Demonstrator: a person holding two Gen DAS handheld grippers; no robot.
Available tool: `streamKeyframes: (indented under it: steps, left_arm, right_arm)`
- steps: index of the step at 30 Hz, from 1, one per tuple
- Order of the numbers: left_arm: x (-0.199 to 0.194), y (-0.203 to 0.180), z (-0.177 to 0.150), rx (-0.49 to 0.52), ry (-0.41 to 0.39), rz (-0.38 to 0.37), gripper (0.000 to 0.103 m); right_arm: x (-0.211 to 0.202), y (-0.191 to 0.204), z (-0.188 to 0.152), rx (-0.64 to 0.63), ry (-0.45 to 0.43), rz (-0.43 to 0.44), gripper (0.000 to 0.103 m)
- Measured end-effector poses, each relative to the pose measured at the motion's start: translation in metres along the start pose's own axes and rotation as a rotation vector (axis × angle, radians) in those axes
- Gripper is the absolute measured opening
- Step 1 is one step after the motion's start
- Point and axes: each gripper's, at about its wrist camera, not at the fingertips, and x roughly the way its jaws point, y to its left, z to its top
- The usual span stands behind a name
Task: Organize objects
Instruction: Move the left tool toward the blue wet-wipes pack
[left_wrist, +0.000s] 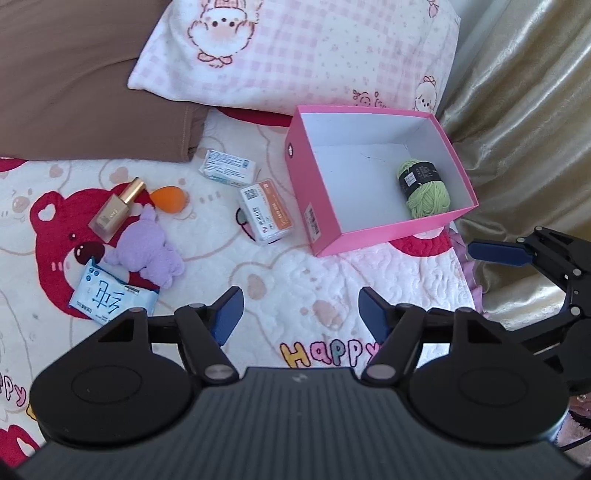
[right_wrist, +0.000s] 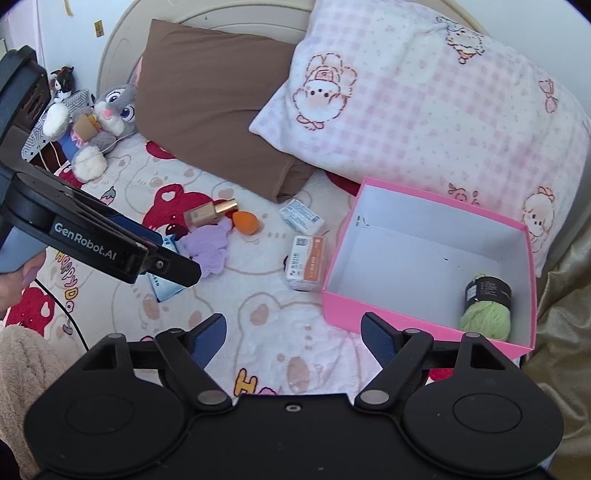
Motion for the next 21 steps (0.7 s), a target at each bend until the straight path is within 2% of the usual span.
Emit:
streamKeyframes:
  steps: [6, 10, 16, 21]
  left_arm:
    - [-0.004, 0.032, -0.017, -0.054, 0.003, 0.035, 0.071]
    - [-0.009, 0.052, -0.028, -0.085, -0.009, 0.057, 0.078]
    - [-0.019, 0.099, -0.035, -0.172, -0.072, 0.067, 0.085]
    - [-0.017, 0.140, -0.035, -0.260, -0.131, 0.086, 0.086]
  right_arm:
    - [0.018, 0.032, 0.009, -0.080, 0.005, 0.077, 0.089]
    - [0.031, 0.053, 0.015, -0.133, -0.002, 0.123, 0.089]
    - [0.052, 0.080, 0.028, -0.201, -0.054, 0.217, 0.089]
    - [0.081, 0.099, 0.040, -0.242, -0.096, 0.272, 0.089]
